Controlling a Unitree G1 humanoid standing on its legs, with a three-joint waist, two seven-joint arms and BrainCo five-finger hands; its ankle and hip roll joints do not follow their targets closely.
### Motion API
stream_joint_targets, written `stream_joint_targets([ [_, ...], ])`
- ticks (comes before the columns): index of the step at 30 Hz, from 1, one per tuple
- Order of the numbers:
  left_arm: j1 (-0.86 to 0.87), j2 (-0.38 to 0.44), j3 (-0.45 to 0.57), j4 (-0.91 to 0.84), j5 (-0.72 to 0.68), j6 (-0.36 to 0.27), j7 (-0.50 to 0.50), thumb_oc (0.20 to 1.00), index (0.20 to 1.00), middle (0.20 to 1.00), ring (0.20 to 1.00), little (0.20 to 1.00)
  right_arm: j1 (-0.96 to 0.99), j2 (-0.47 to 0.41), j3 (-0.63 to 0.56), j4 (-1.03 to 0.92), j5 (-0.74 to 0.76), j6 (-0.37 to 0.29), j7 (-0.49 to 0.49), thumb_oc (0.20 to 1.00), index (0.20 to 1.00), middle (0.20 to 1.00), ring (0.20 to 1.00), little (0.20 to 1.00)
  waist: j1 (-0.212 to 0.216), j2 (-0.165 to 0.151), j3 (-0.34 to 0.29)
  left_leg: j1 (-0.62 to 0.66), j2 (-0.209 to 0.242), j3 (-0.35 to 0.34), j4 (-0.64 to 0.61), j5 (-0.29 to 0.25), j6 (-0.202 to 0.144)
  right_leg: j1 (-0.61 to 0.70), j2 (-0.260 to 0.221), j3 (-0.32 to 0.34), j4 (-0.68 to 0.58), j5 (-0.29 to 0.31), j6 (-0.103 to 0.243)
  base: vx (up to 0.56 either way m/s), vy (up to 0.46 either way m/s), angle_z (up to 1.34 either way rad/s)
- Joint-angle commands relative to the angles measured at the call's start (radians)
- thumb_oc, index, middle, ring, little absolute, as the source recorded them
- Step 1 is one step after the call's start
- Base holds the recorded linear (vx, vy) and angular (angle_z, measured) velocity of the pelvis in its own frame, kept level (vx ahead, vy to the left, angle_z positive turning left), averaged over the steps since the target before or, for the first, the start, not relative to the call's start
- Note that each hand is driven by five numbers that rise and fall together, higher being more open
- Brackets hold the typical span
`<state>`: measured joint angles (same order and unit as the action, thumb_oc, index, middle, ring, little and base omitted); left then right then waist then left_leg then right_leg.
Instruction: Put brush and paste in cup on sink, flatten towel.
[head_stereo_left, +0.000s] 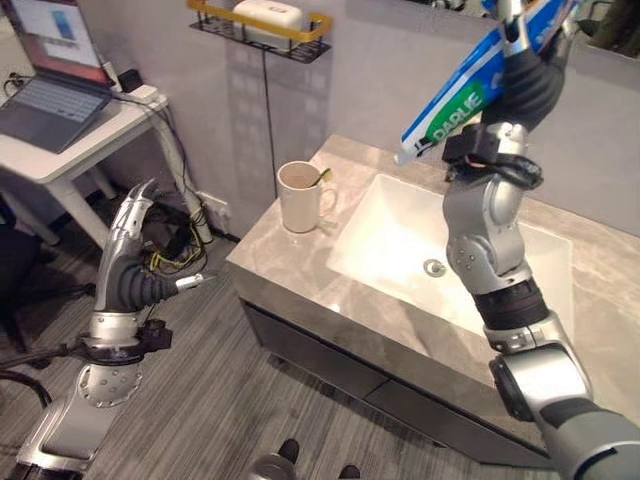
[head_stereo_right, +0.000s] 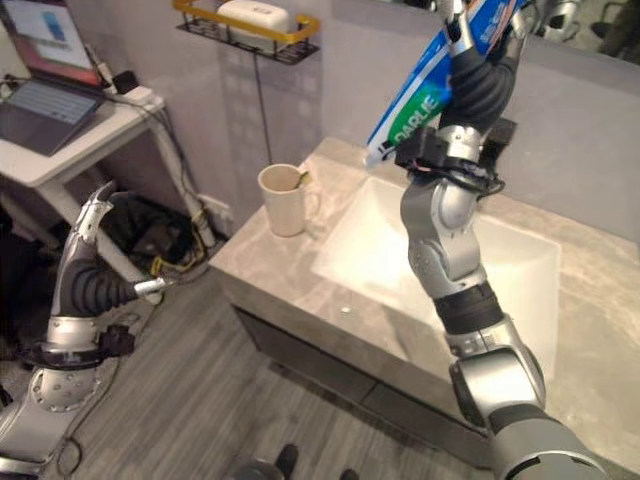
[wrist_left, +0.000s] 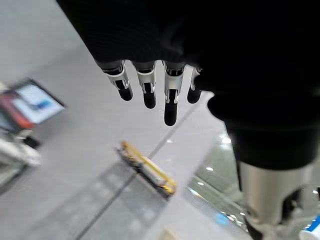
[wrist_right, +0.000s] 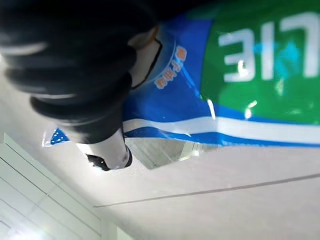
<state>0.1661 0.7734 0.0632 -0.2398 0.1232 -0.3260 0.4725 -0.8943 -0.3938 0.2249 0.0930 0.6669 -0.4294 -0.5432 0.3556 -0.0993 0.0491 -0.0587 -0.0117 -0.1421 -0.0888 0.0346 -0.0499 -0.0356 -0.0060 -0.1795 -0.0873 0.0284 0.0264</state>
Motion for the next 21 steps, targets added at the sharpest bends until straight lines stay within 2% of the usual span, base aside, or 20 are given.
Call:
stream_joint_targets([
  [1, 0.051, -0.004, -0.002, 0.01, -0.122, -0.031, -0.055, 1.0, 1.0, 1.0, 1.0, 1.0, -0.114, -0.057, -0.012, -0.032, -0.051, -0.058, 0.01, 0.2, 0.2, 0.2, 0.2, 0.2, 0.014, -0.041, -0.07, -0.038, -0.021, 0.021, 0.001, 0.032, 0.016, 0.014, -0.089, -0.036, 0.001, 0.064, 0.064, 0.02, 0.015, 0.2],
  [4, 0.092, -0.014, -0.026, 0.031, -0.175, -0.025, -0.114, 1.0, 1.0, 1.0, 1.0, 1.0, -0.129, -0.065, -0.008, -0.023, -0.056, -0.051, 0.014, 0.2, 0.2, 0.2, 0.2, 0.2, 0.024, -0.04, -0.066, -0.046, -0.026, 0.01, 0.001, 0.036, 0.017, 0.014, -0.093, -0.045, 0.0, 0.064, 0.065, 0.0, 0.01, 0.17],
  [9, 0.176, 0.027, -0.116, 0.214, -0.187, 0.024, -0.231, 1.0, 1.0, 1.0, 1.0, 1.0, -0.214, -0.066, 0.01, 0.053, -0.047, -0.038, 0.027, 0.2, 0.2, 0.2, 0.2, 0.2, 0.055, -0.029, -0.049, -0.068, -0.037, -0.011, 0.001, 0.047, 0.022, 0.001, -0.104, -0.063, 0.0, 0.07, 0.074, -0.01, 0.021, 0.12],
  [13, 0.199, 0.007, -0.16, 0.344, -0.212, 0.055, -0.282, 1.0, 1.0, 1.0, 1.0, 1.0, -0.255, -0.051, 0.024, 0.118, -0.032, -0.029, 0.034, 0.2, 0.2, 0.2, 0.2, 0.2, 0.066, -0.021, -0.038, -0.083, -0.045, -0.018, 0.001, 0.052, 0.025, -0.008, -0.108, -0.071, 0.0, 0.075, 0.078, -0.02, 0.017, 0.09],
  [21, 0.192, 0.006, -0.216, 0.377, -0.207, 0.05, -0.322, 1.0, 1.0, 1.0, 1.0, 1.0, -0.324, -0.039, 0.029, 0.243, -0.021, -0.028, 0.032, 0.2, 0.2, 0.2, 0.2, 0.2, 0.074, -0.016, -0.033, -0.106, -0.056, -0.036, 0.001, 0.055, 0.029, -0.025, -0.116, -0.077, 0.0, 0.078, 0.083, 0.0, 0.02, 0.06],
])
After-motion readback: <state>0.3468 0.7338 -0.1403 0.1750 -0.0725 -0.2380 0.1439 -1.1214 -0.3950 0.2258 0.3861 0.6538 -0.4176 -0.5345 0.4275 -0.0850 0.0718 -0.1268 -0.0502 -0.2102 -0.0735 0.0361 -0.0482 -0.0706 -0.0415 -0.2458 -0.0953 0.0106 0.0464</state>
